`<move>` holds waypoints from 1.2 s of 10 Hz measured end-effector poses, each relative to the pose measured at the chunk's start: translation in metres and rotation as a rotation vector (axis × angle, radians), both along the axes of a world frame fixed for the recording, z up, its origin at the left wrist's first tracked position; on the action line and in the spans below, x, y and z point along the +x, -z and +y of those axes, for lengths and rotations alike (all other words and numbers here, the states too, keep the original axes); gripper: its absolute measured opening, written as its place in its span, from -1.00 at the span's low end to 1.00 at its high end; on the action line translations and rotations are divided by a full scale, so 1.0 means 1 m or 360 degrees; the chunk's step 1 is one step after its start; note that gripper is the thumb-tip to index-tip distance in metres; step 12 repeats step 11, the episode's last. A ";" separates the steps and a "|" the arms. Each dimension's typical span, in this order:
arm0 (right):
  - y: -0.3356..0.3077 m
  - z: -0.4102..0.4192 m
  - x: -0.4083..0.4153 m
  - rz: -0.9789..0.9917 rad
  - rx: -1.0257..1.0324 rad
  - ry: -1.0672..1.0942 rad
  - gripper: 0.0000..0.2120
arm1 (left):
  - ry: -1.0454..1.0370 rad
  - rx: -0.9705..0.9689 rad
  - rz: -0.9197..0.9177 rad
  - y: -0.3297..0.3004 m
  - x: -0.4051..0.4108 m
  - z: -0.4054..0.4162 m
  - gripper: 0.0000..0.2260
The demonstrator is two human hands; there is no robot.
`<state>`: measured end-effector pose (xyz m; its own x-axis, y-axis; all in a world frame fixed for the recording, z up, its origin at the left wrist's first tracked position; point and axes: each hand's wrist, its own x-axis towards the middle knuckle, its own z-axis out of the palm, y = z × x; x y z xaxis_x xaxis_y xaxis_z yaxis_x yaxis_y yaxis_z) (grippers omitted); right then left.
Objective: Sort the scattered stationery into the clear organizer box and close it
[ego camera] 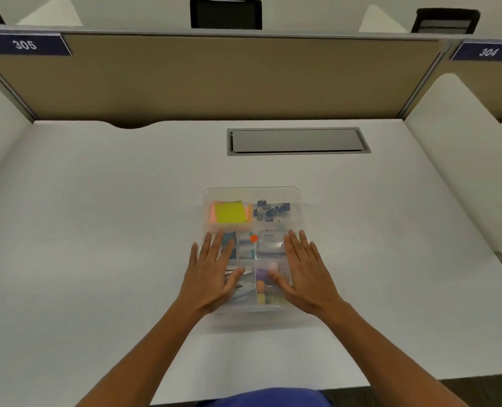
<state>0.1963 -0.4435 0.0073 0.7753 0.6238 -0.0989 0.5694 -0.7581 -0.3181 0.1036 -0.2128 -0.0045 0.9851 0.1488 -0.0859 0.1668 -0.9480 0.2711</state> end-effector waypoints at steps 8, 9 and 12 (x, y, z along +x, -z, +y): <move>0.012 0.015 0.024 -0.0071 -0.0238 0.0052 -0.10 | -0.0049 0.0261 0.0060 0.001 0.029 -0.002 -0.28; 0.008 0.014 0.028 -0.0049 -0.0283 0.0022 -0.10 | -0.0071 0.0256 0.0056 -0.008 0.037 -0.009 -0.36; -0.008 0.021 0.028 -0.0087 -0.0292 0.0048 -0.06 | -0.0067 0.0321 0.0102 -0.021 0.050 -0.014 -0.41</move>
